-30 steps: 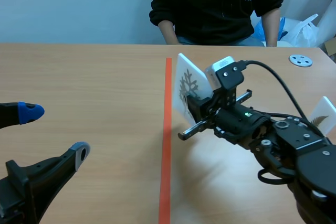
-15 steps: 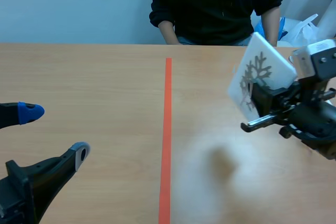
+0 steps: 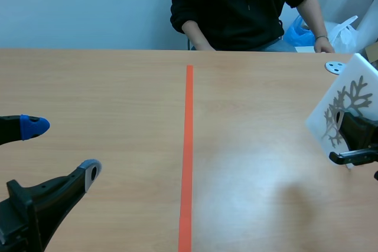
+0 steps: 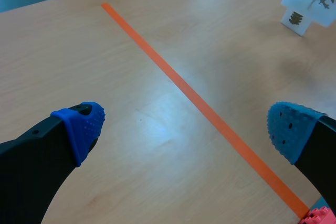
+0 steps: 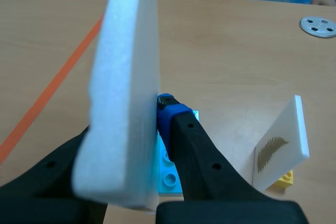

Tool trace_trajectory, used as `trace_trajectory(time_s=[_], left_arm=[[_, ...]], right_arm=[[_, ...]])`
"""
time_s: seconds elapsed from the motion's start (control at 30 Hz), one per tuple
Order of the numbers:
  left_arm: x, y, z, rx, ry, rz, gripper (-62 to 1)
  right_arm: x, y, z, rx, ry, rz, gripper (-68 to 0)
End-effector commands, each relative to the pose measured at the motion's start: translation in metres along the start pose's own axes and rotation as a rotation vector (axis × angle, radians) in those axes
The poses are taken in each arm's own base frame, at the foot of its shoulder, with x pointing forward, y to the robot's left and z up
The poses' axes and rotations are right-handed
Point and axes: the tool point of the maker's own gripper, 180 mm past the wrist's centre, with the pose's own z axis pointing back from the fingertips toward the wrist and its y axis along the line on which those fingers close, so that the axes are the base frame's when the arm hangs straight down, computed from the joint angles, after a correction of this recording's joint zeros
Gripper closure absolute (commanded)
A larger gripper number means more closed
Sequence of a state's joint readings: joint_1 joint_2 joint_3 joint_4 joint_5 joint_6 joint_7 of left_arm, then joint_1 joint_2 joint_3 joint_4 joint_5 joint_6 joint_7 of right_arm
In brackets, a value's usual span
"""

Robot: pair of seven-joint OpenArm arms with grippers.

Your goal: Sort the leaf by its shape. The table is split by an orange tape line. A compound leaf with several leaflets goes to the left side, a simple leaf with one blade goes to the right side. Return to the home posture when a red brick is placed on the table.

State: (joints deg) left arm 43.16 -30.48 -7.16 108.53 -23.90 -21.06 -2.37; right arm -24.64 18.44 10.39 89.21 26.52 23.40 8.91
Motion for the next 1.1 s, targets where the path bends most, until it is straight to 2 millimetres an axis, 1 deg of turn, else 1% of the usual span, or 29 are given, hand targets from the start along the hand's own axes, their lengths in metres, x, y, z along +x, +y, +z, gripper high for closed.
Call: trace_trajectory(time_s=[0.0, 0.13, 0.27, 0.43, 0.7, 0.87, 0.93, 1.07], left_arm=[[0.01, -0.002, -0.001, -0.005, -0.038, 0.004, -62.3], [0.01, -0.002, -0.001, -0.005, -0.038, 0.004, -62.3], [0.01, -0.002, -0.001, -0.005, -0.038, 0.004, -62.3], [0.01, -0.002, -0.001, -0.004, -0.038, 0.004, -62.3], [0.011, -0.002, -0.002, 0.013, -0.047, 0.02, -62.3], [0.011, -0.001, -0.002, 0.02, -0.05, 0.025, -62.3], [0.011, -0.001, -0.002, 0.02, -0.05, 0.025, -62.3], [0.011, -0.001, -0.002, 0.02, -0.05, 0.025, -62.3]], right_arm=[[0.002, -0.006, -0.002, -0.011, -0.02, -0.016, -1.5], [-0.015, -0.019, -0.005, -0.047, 0.011, -0.04, -1.5], [-0.032, -0.037, -0.009, -0.101, 0.035, -0.067, -1.5], [-0.045, -0.052, -0.015, -0.142, 0.046, -0.098, -1.5], [-0.064, -0.069, -0.02, -0.199, 0.064, -0.134, -1.5], [-0.066, -0.073, -0.019, -0.214, 0.057, -0.137, -1.8], [-0.066, -0.074, -0.019, -0.222, 0.057, -0.135, -6.3], [-0.065, -0.074, -0.019, -0.222, 0.055, -0.135, -19.6]])
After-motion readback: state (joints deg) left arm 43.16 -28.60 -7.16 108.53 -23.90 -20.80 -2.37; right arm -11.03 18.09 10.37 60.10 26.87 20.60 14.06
